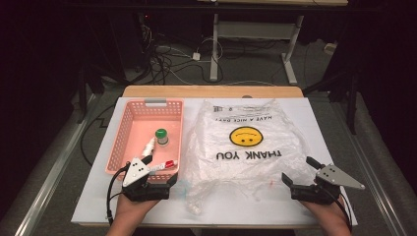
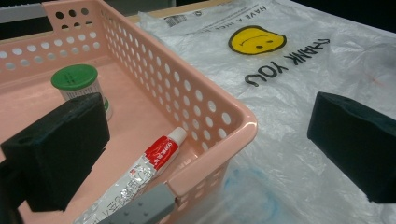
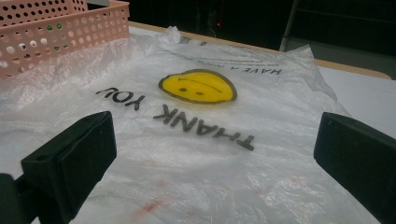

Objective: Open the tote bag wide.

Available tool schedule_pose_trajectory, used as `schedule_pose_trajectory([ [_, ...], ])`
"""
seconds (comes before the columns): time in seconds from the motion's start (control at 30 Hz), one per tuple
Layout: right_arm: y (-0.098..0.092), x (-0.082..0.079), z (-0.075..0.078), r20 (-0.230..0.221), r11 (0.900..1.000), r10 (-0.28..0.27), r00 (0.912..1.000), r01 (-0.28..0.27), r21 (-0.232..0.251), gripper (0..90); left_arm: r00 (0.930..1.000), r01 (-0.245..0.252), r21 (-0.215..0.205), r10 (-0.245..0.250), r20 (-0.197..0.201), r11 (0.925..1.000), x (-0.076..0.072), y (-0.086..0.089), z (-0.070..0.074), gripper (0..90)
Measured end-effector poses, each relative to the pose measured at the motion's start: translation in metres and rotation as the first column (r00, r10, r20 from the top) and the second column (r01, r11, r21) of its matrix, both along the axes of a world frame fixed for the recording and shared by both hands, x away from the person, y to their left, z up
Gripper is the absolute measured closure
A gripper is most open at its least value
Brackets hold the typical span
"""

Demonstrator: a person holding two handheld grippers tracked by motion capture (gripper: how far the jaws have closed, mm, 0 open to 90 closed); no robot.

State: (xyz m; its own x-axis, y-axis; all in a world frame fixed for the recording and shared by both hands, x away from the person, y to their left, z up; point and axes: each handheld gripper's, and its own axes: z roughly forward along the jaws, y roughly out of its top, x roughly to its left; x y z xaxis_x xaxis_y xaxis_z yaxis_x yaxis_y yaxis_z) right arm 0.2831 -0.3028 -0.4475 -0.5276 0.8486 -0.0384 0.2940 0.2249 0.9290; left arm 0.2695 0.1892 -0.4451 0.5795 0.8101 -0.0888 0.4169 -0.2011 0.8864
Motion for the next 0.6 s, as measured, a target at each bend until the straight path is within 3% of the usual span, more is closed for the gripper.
schedule_pose_trajectory([
  [0.3,-0.007,0.000,0.000,-0.019,1.000,-0.017,0.9997,0.017,-0.026,1.8,1.0000,0.000,0.007,0.000,0.002,1.0000,-0.002,-0.002,0.004,0.0],
  [0.53,-0.036,0.015,-0.010,-0.133,0.994,-0.107,0.9853,0.106,-0.020,7.8,0.9992,-0.013,0.002,0.013,0.039,0.9999,-0.004,-0.003,0.007,0.0],
  [0.6,-0.042,0.019,-0.011,-0.141,0.993,-0.119,0.9828,0.119,-0.004,8.6,0.9998,0.019,-0.008,-0.019,0.001,0.9998,-0.004,-0.001,0.006,0.0],
])
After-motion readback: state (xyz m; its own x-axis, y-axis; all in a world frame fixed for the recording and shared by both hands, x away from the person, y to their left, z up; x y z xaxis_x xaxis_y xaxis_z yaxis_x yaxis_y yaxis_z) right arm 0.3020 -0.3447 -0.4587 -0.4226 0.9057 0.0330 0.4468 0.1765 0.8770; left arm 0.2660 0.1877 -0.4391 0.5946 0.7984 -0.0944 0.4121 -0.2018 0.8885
